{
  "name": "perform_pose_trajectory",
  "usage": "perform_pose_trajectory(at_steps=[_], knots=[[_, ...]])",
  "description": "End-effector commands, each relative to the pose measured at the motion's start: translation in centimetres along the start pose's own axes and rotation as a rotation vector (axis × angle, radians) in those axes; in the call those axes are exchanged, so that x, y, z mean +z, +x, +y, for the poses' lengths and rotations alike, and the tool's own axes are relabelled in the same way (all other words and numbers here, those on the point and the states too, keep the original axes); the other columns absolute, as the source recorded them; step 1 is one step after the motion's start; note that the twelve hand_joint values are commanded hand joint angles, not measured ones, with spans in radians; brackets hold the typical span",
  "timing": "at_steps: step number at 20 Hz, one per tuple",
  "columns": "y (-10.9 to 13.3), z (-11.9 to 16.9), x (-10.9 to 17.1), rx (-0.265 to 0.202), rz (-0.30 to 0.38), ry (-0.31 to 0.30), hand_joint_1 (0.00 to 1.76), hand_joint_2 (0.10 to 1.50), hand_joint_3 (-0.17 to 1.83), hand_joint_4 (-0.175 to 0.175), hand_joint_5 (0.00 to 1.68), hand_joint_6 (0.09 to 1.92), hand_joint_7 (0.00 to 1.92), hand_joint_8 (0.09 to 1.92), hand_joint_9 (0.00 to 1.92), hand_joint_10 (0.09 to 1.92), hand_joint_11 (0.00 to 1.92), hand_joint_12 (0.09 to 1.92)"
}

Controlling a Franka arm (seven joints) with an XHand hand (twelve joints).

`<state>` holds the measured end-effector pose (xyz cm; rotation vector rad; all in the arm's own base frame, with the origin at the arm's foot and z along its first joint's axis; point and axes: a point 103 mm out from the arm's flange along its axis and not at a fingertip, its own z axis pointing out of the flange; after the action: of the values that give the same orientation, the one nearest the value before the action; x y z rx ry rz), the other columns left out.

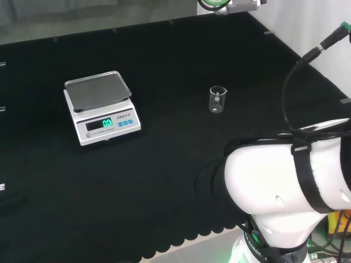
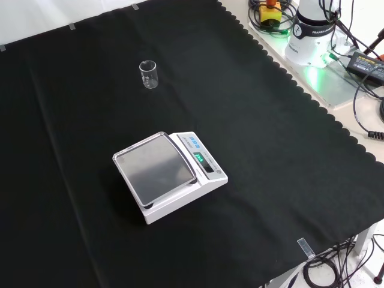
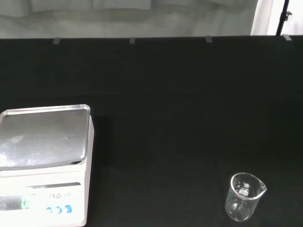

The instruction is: Pick up the beaker.

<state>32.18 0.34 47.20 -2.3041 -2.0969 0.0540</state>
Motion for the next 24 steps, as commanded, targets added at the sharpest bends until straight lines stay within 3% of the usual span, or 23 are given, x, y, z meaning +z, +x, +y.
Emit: perform_pose_trajectory(at_steps=[1,13,24], knots=[[1.5,1.1,0.8,0.002,-0.005,-0.011,0.29,0.98,-0.05,-0.004,0.01,0.09,0.00,0.33,0.00,0.37,0.00,1.53],[1.8,5.8,5.1,-0.023,0.091,0.036,0.29,0.98,-0.05,-0.019,0.07,0.09,0.00,0.39,0.00,0.40,0.00,1.53],[-0.3,9.8,9.0,0.034,0.152,0.068,0.29,0.98,-0.04,-0.025,0.08,0.09,0.00,0.46,0.00,0.46,0.00,1.53]])
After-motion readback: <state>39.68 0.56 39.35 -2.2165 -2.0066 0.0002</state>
